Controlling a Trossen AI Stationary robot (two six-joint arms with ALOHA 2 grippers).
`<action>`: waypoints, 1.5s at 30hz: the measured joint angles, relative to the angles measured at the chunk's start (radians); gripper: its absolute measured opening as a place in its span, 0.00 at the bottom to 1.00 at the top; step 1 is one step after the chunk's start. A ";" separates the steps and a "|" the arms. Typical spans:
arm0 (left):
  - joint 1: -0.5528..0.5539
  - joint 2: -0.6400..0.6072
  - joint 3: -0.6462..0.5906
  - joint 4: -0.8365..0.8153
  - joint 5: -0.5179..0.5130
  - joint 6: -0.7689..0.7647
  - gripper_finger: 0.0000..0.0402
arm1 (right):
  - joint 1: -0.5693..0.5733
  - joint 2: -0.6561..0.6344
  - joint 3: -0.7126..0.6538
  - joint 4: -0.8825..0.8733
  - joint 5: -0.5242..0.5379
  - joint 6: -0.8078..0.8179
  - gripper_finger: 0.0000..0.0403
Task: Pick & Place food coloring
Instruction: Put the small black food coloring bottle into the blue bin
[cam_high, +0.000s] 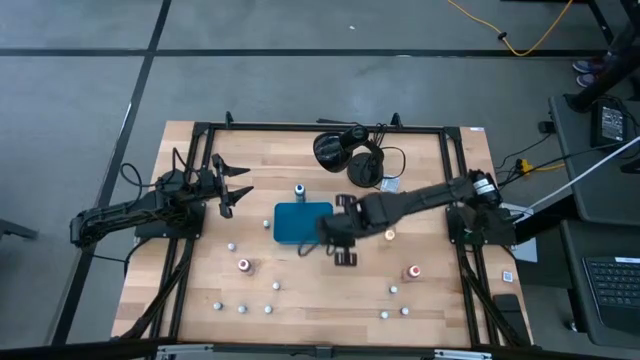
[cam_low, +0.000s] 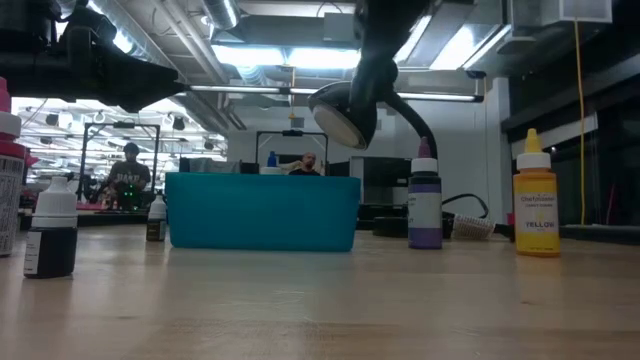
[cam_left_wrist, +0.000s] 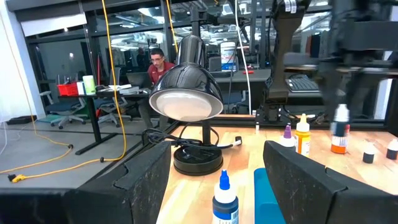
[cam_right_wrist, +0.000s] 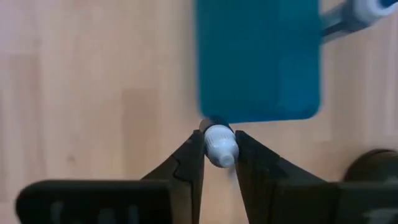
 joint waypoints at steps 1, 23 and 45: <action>0.000 0.000 0.000 0.000 0.000 0.000 0.63 | -0.017 0.000 0.000 0.001 0.000 -0.020 0.20; 0.000 0.000 0.000 0.000 0.000 0.000 0.63 | -0.151 0.021 -0.170 0.268 -0.043 -0.158 0.20; 0.000 0.000 0.000 0.001 0.000 0.000 0.62 | -0.119 0.164 -0.171 0.327 -0.134 -0.075 0.20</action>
